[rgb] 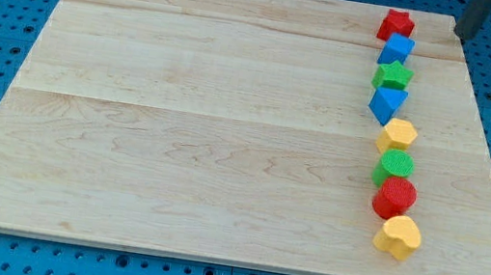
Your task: Push the blue triangle towards center
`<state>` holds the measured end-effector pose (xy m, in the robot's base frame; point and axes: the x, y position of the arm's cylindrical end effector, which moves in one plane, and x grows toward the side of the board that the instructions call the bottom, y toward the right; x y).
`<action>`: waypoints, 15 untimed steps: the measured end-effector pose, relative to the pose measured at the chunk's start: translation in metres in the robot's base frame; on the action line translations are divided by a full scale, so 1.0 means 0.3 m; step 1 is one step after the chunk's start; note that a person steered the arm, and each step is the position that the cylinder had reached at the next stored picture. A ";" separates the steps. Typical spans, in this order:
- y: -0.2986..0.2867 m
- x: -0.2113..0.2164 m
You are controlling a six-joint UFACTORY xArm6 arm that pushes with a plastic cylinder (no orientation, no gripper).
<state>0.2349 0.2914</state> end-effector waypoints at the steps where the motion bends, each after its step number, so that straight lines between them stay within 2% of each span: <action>1: -0.014 0.085; 4: -0.054 0.344; 6: -0.142 0.464; 8: -0.283 0.523; 12: -0.795 0.510; 14: -0.801 0.327; 15: -0.752 0.313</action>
<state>0.3287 0.0660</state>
